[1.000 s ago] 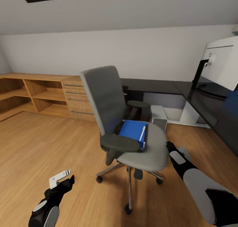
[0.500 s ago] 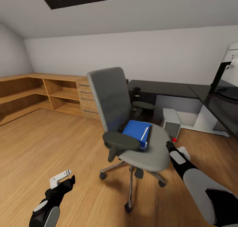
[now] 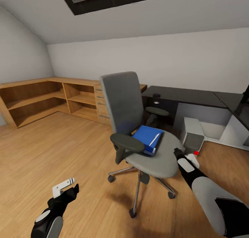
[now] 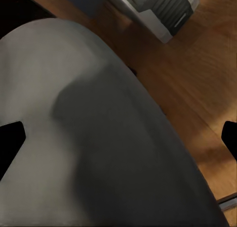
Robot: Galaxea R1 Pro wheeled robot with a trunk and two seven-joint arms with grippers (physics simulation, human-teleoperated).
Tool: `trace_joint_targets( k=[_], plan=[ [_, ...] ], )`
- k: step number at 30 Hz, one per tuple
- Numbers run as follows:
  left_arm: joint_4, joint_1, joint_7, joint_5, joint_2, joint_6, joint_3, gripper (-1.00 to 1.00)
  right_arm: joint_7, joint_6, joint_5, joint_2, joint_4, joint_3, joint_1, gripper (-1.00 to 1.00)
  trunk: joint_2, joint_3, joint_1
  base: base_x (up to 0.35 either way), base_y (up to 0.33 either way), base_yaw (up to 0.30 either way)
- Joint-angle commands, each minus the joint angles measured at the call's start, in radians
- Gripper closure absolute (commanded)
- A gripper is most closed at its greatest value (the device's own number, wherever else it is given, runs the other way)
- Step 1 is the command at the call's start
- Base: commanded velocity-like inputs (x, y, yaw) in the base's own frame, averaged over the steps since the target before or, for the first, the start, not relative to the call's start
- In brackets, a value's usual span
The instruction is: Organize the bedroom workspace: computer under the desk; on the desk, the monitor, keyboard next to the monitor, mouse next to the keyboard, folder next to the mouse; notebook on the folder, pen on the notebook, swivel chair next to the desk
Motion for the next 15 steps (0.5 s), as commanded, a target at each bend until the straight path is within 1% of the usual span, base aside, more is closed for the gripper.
trace_joint_targets(
  k=[1,12,15],
  plan=[
    [-0.001,-0.001,0.007,0.010,-0.001,0.003,0.000,-1.00,-0.001,-0.003,-0.013,0.000,-0.001,0.002,0.000,-1.00,0.000,0.000,0.000,0.000,0.000,0.238],
    [-0.001,-0.001,0.008,0.010,-0.002,0.002,-0.001,-1.00,-0.001,-0.003,-0.013,0.000,-0.001,0.002,0.000,-1.00,0.000,0.009,0.000,0.000,0.000,0.238],
    [-0.001,-0.001,0.009,0.010,-0.002,0.003,-0.002,-1.00,-0.001,-0.003,-0.012,-0.001,-0.001,0.002,0.000,-1.00,0.000,0.023,-0.002,0.000,0.000,0.222]
  ],
)
